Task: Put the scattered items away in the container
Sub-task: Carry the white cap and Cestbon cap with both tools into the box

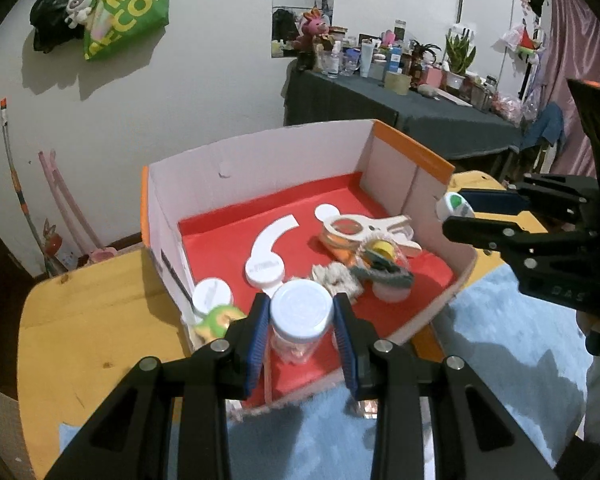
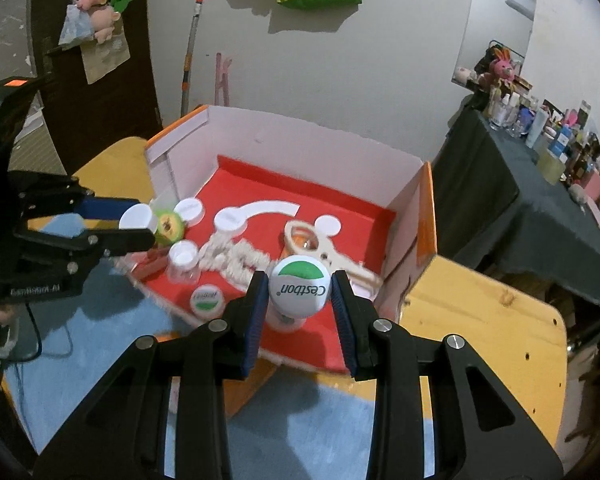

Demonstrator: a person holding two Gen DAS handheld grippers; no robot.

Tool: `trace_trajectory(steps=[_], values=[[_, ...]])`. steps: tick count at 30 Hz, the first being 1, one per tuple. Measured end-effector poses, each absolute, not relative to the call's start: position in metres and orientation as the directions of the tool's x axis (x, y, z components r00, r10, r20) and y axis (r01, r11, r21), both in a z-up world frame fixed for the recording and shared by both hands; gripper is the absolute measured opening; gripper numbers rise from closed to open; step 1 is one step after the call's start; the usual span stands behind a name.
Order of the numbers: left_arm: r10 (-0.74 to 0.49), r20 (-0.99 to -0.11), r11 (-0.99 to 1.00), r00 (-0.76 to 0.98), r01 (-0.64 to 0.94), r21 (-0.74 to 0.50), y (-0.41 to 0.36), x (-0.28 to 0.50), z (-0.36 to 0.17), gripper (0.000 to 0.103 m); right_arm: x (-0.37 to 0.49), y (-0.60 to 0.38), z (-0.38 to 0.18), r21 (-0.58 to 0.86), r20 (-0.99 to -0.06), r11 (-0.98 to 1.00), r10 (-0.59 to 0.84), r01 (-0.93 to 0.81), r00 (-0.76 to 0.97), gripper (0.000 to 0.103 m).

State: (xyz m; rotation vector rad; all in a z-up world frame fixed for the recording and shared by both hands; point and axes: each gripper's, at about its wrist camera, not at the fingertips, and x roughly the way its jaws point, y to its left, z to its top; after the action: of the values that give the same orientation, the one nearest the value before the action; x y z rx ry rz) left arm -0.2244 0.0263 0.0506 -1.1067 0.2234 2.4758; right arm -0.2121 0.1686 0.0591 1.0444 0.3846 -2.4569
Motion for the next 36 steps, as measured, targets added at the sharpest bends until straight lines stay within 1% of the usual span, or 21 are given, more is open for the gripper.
trace_trajectory(steps=[8,18,26,29,36], values=[[0.241,-0.758,-0.931,-0.606,-0.366,-0.004,0.037,-0.256,0.047,0.034,-0.261,0.154,0.052,-0.08,-0.768,-0.893,-0.227,0.443,-0.599,0.03],[0.167,-0.794,-0.962,-0.585,-0.274,0.0,0.044,-0.295,0.031,0.034,-0.312,0.142,0.028,-0.093,-0.823,-0.927,-0.133,0.362,-0.552,0.03],[0.122,-0.823,-0.977,-0.555,-0.211,-0.003,0.048,-0.322,0.01,0.034,-0.336,0.139,0.009,-0.112,-0.847,-0.943,-0.074,0.313,-0.527,0.03],[0.11,-0.833,-0.982,-0.542,-0.189,-0.006,0.049,-0.333,0.002,0.034,-0.343,0.139,0.001,-0.14,-0.851,-0.947,-0.033,0.288,-0.523,0.03],[0.079,-0.844,-0.988,-0.531,-0.152,0.003,0.05,-0.345,-0.009,0.034,-0.354,0.139,-0.014,-0.167,-0.86,-0.951,0.012,0.259,-0.51,0.03]])
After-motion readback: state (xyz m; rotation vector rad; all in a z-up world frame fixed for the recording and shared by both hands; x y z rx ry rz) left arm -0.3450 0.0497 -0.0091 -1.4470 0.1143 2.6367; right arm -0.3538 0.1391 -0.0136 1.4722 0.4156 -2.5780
